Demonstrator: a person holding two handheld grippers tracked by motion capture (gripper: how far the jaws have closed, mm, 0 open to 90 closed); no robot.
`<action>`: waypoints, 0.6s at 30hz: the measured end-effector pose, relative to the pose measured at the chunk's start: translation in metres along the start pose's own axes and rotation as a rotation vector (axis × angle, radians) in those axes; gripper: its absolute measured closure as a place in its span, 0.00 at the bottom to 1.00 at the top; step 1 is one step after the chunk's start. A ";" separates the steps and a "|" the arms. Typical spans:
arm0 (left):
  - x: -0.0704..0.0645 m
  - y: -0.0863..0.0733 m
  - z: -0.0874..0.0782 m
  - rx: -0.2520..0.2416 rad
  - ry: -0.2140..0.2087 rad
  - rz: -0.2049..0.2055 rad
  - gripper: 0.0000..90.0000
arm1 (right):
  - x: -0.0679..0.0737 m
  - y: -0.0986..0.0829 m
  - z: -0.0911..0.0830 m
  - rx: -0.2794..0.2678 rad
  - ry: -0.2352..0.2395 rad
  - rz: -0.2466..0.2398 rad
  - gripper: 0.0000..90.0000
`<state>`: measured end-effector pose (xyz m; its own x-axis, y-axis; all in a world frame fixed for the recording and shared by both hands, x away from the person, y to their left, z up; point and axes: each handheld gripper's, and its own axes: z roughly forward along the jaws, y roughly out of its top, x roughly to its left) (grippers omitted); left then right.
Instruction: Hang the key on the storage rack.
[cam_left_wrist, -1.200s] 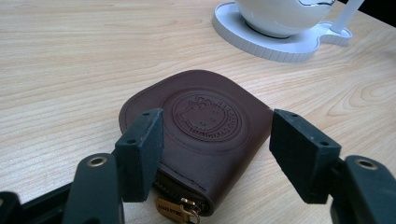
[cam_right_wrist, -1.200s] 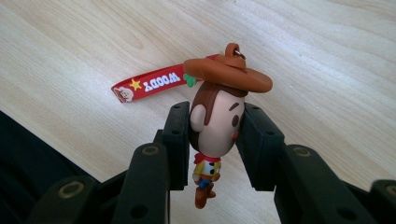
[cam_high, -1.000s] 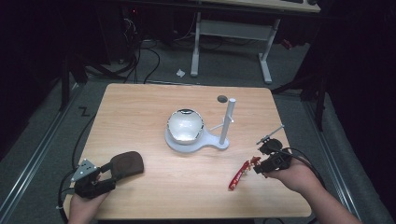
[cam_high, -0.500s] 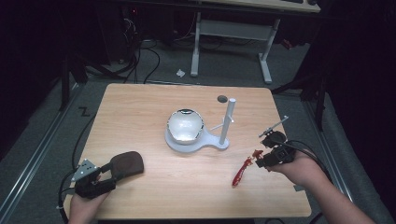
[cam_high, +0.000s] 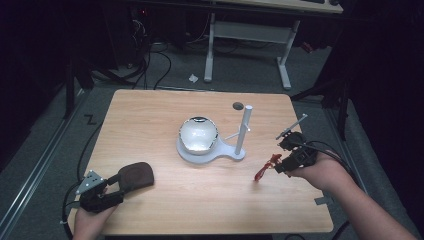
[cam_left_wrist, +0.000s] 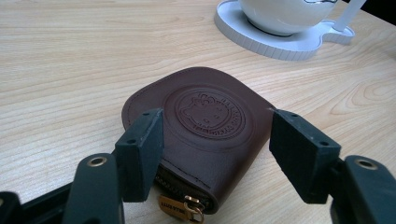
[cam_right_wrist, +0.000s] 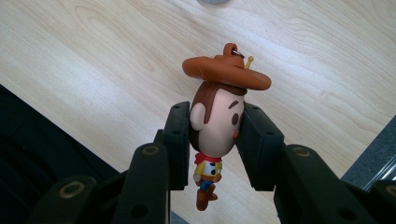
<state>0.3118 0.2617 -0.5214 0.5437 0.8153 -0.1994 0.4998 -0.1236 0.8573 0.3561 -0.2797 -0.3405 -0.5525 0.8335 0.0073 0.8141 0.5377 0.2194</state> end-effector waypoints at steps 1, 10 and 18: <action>0.000 0.000 0.000 -0.001 0.000 -0.001 0.39 | 0.000 0.002 -0.001 0.004 -0.002 -0.001 0.73; 0.002 0.000 -0.001 -0.002 0.002 -0.004 0.39 | -0.001 0.012 -0.012 0.014 -0.009 -0.011 0.73; 0.002 0.000 -0.002 -0.003 0.003 -0.006 0.39 | 0.001 0.023 -0.024 0.003 -0.019 -0.027 0.73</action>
<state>0.3116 0.2644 -0.5215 0.5387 0.8175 -0.2036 0.5010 -0.1166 0.8575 0.3701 -0.2693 -0.3124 -0.5712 0.8206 -0.0170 0.7993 0.5608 0.2161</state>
